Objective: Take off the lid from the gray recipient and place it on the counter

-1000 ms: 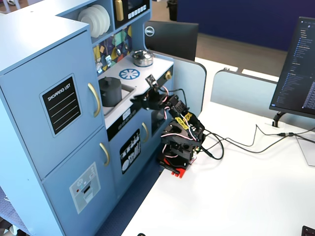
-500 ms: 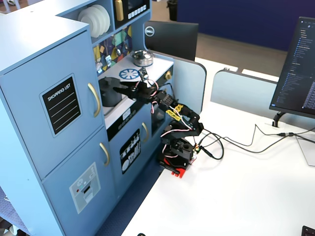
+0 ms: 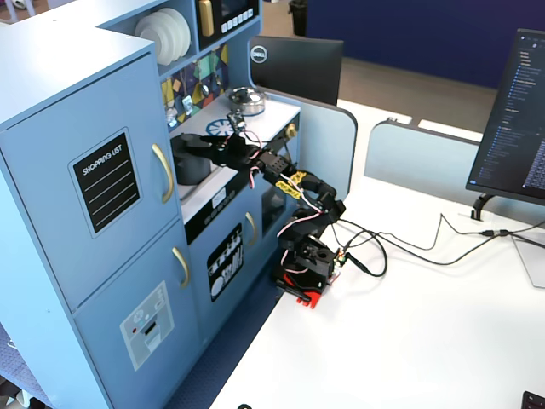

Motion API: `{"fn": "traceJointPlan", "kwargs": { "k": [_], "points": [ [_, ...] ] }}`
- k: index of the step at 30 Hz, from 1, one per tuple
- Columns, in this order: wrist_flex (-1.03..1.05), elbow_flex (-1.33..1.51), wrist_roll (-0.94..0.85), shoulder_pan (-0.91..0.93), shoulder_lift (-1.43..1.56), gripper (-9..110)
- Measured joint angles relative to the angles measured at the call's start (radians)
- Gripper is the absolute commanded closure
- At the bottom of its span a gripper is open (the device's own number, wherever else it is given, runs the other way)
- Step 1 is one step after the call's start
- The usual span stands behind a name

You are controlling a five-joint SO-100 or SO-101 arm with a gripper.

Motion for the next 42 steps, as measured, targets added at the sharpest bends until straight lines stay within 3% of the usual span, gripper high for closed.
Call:
{"fn": "traceJointPlan", "kwargs": {
  "k": [19, 26, 42],
  "points": [
    [-0.133, -0.141, 0.008, 0.012, -0.296, 85],
    [-0.146, -0.156, 0.008, 0.012, -0.316, 102],
    [-0.167, -0.249, 0.026, 0.003, -0.318, 102]
  ]
}}
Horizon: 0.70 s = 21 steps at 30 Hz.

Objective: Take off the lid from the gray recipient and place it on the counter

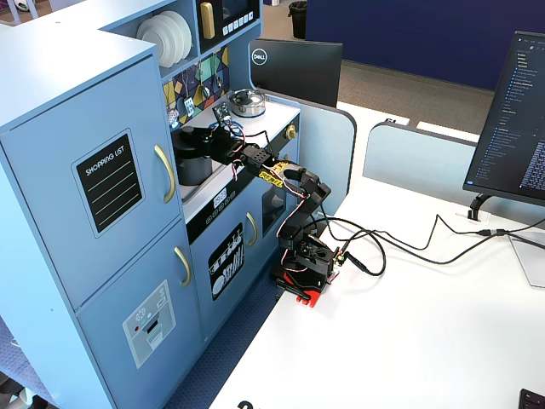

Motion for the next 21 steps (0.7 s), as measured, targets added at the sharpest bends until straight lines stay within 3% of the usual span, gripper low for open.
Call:
{"fn": "traceJointPlan", "kwargs": {
  "k": [13, 21],
  "points": [
    [0.009, -0.081, 0.0, 0.273, 0.0, 102],
    [-0.08, 0.094, 0.005, 0.463, -0.035, 102]
  ]
}}
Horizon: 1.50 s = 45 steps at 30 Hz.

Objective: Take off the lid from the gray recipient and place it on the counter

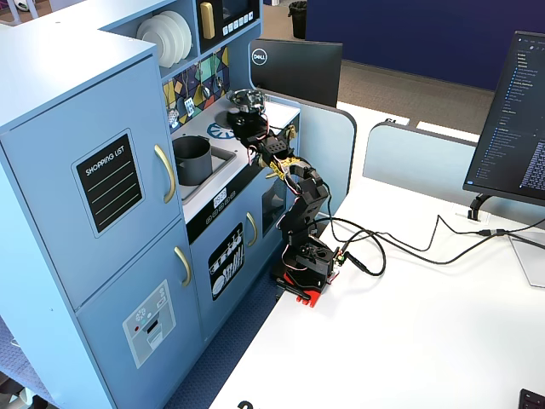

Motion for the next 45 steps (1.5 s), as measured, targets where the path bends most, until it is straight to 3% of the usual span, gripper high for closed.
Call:
{"fn": "traceJointPlan", "kwargs": {
  "k": [21, 28, 33, 39, 42, 45],
  "points": [
    [-0.247, 0.087, -0.018, 0.048, -0.273, 102],
    [-0.267, 0.104, -0.02, 0.06, -0.281, 67],
    [-0.267, 0.11, -0.018, 0.092, -0.281, 60],
    [-0.264, 0.11, 0.014, 0.115, -0.218, 66],
    [-0.184, 0.135, 0.034, 0.112, -0.095, 79],
    [0.052, 0.163, 0.048, 0.08, 0.109, 102]
  ]
}}
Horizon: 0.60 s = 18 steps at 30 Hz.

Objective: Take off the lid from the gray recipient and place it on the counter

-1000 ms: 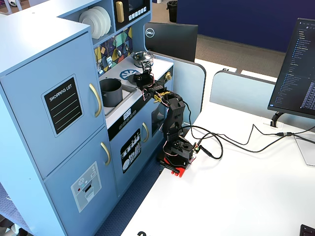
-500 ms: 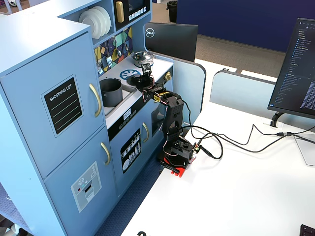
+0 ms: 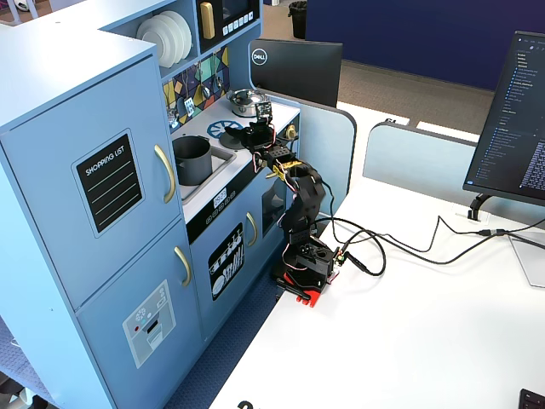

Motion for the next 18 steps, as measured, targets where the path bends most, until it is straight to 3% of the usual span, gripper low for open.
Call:
{"fn": "traceJointPlan", "kwargs": {
  "k": [6, 10, 13, 18],
  "points": [
    [0.739, 0.029, -0.006, -0.222, 0.488, 102],
    [1.117, 0.141, -0.006, -0.397, 0.73, 102],
    [1.233, 0.284, 0.014, -0.499, 0.851, 102],
    [1.247, 0.572, 0.009, -0.577, 0.96, 102]
  ]
}}
